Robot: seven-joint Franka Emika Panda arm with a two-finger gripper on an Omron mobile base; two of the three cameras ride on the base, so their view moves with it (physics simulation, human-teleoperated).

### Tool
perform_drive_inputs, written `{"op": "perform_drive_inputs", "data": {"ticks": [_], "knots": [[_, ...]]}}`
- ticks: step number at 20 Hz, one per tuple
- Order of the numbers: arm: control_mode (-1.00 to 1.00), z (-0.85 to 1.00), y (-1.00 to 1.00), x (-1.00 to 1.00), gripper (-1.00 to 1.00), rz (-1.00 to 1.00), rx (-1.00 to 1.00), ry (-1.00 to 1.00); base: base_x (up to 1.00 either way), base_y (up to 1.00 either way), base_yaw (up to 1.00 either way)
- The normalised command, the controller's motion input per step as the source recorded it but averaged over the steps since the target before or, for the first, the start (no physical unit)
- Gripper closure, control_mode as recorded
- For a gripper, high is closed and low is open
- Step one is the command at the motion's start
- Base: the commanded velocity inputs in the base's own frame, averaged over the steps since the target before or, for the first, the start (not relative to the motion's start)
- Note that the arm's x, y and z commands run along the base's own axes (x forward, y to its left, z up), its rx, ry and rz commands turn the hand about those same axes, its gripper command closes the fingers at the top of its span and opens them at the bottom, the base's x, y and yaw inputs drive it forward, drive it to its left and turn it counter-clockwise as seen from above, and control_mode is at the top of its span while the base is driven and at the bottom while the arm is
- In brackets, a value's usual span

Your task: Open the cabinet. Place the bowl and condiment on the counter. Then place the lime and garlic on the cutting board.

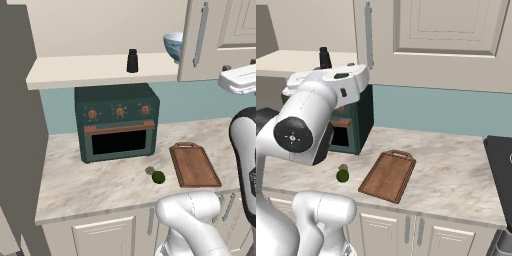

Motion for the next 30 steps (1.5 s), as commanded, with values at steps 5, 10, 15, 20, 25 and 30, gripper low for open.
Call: {"op": "perform_drive_inputs", "data": {"ticks": [5, 10, 15, 20, 25, 30], "knots": [[-1.00, 0.01, -0.03, 0.30, -1.00, -0.04, 0.00, 0.18, 0.00, 0.00, 0.00], [-1.00, 0.00, -0.11, 0.26, -1.00, -0.06, 0.01, 0.01, 0.00, 0.00, 0.00], [-1.00, 0.00, -0.01, 0.30, -1.00, -0.06, 0.00, 0.00, 0.00, 0.00, 0.00], [-1.00, 0.00, 0.00, 0.39, -1.00, -0.05, 0.00, 0.00, 0.00, 0.00, 0.00], [-1.00, 0.00, 0.00, 0.42, -1.00, -0.01, 0.00, 0.01, 0.00, 0.00, 0.00], [-1.00, 0.00, 0.00, 0.45, -1.00, 0.00, 0.00, 0.04, 0.00, 0.00, 0.00]]}}
